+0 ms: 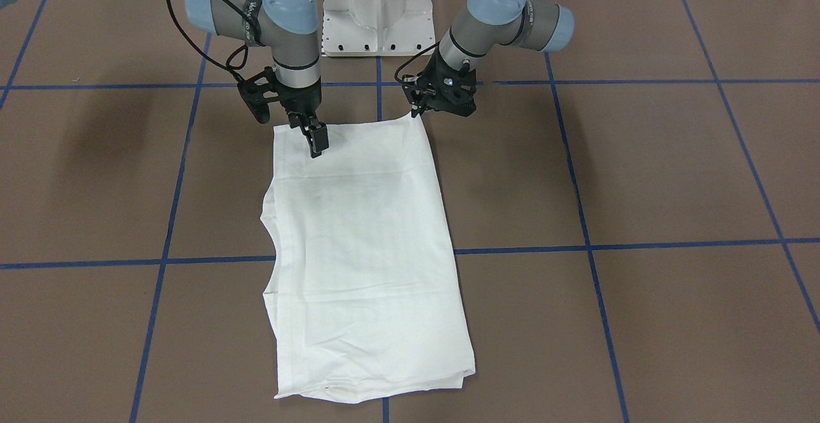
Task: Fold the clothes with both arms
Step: 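Grasp the near corners of the shirt with both grippers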
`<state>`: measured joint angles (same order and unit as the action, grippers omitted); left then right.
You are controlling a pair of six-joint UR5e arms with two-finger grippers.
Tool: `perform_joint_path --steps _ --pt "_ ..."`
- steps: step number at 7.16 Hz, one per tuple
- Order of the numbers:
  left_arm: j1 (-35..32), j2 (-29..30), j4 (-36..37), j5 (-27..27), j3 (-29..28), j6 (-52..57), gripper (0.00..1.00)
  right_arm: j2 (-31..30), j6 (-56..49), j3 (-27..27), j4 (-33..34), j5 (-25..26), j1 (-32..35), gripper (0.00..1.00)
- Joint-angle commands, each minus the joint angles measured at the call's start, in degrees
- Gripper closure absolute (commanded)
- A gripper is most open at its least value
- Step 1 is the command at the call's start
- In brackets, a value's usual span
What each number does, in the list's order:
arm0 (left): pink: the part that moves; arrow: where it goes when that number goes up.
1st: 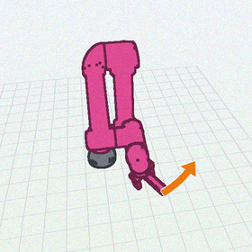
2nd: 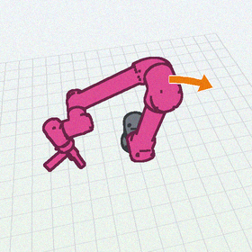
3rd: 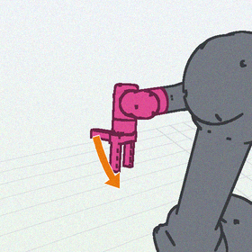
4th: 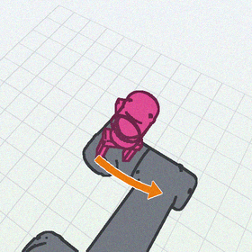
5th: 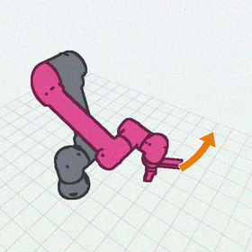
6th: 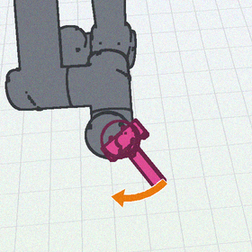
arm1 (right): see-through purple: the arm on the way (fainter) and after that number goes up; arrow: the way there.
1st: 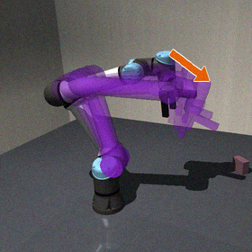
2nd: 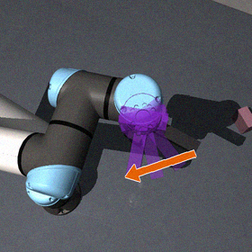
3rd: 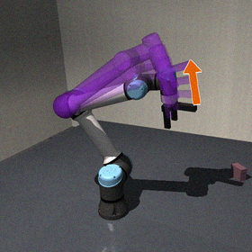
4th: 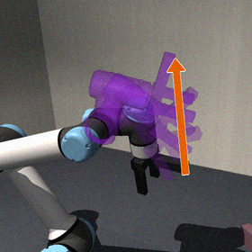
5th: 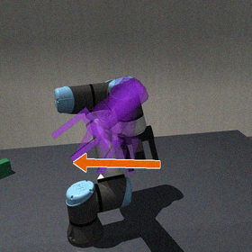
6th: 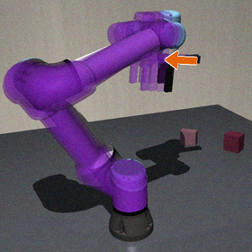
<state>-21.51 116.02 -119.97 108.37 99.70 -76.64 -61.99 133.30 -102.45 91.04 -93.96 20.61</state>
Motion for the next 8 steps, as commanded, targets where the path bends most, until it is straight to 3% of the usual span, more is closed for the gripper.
perform_joint_path --steps 1,4,8 --pt "0.1 0.0 0.0 0.0 0.1 0.0 1.00 -0.1 0.0 0.1 0.1 0.0 -0.4 0.04" --pt "0.0 -0.1 0.0 0.0 0.1 0.0 1.00 -0.1 0.6 0.5 0.1 0.0 -0.6 0.05" --pt "0.0 -0.1 0.0 0.0 0.1 0.0 1.00 1.0 2.0 1.8 0.1 0.4 -0.6 0.17"
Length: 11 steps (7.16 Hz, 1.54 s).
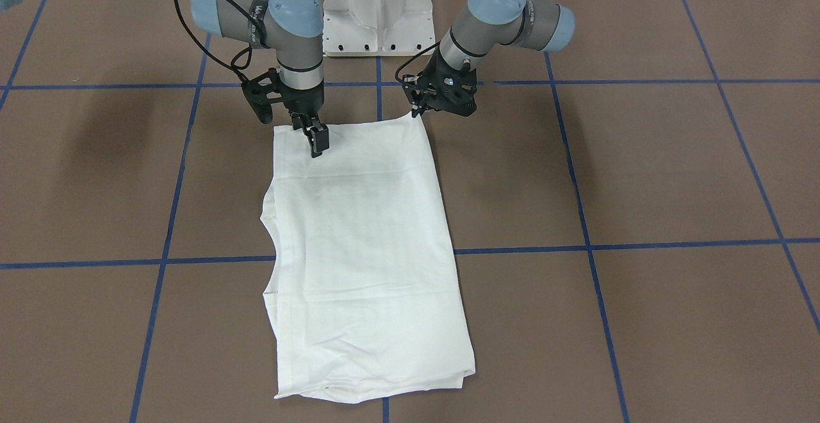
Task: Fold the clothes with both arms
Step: 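Grasp the near corners of the shirt with both grippers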
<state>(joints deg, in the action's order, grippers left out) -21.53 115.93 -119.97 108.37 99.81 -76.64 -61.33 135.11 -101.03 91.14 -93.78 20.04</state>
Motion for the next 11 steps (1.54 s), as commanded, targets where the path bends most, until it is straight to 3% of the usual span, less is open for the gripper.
perform_joint_path --steps 1,3,4,9,11 --pt "0.0 0.0 0.0 0.0 0.0 0.0 1.00 0.3 0.8 0.4 0.0 0.3 0.0 0.24" --pt "0.0 0.0 0.0 0.0 0.0 0.0 1.00 0.9 3.2 0.2 0.0 0.4 0.0 0.92" --pt "0.0 0.0 0.0 0.0 0.0 0.0 1.00 0.9 3.4 0.2 0.0 0.5 0.1 1.00" --pt "0.0 0.0 0.2 0.3 1.5 0.1 1.00 0.9 3.8 -2.5 0.1 0.5 0.8 1.00" --pt "-0.6 -0.7 1.0 3.4 6.6 0.0 1.00 0.1 3.7 -12.4 9.2 0.4 0.8 1.00"
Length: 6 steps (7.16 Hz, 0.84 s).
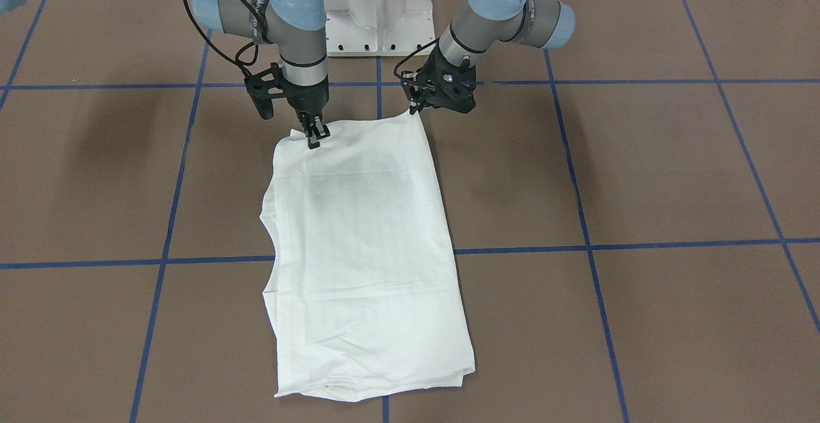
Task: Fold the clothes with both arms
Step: 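Lift the near edge with both grippers and fold it away from the robot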
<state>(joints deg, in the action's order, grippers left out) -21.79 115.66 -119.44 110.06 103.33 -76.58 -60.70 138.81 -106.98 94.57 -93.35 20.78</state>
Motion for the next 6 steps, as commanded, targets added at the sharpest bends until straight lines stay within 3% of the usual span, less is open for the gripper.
perform_joint_path --steps 1,3,4,5,6 --pt "-0.4 -0.6 5.1 1.9 8.0 -0.1 1.00 -0.8 0.0 -13.0 10.5 -0.1 -1.2 1.00" --pt "-0.4 -0.5 20.9 6.4 23.0 -0.1 1.00 -0.2 0.0 -26.4 22.8 -0.1 -5.0 1.00" --pt "-0.4 0.3 28.0 7.0 27.4 -0.1 1.00 0.7 0.0 -31.5 27.3 -0.6 -5.7 1.00" --pt "-0.5 1.5 30.0 7.8 27.4 -0.1 1.00 1.0 -0.6 -31.3 27.7 -0.3 -5.7 1.00" --pt "-1.9 2.1 29.8 7.5 23.7 0.6 1.00 1.3 -2.5 -27.7 26.9 0.2 -5.6 1.00"
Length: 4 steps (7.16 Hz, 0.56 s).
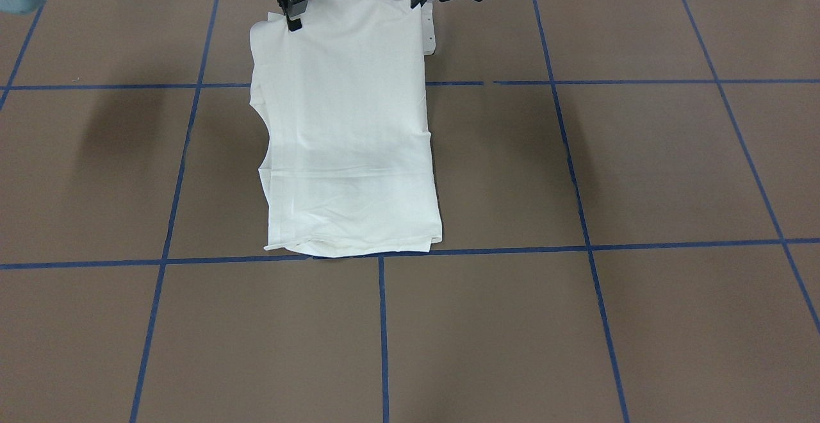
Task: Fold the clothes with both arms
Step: 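Lift the near edge with both grippers and fold it away from the robot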
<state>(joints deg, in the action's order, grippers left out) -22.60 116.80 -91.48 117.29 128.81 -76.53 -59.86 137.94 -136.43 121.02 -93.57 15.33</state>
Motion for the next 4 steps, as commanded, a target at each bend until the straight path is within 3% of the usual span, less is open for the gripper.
perform_joint_path --steps 1,3,4 --pt "-3.4 4.2 0.5 -2.6 -8.3 0.8 1.00 0.9 -7.6 6.8 -3.6 4.5 0.6 1.00" --pt "-9.8 9.6 -0.9 -5.4 -19.7 7.5 1.00 0.9 -12.1 17.3 -14.5 5.1 6.7 1.00" --pt "-12.8 11.8 -1.2 -5.4 -23.7 10.1 1.00 1.0 -15.2 19.6 -16.9 5.1 9.3 1.00"
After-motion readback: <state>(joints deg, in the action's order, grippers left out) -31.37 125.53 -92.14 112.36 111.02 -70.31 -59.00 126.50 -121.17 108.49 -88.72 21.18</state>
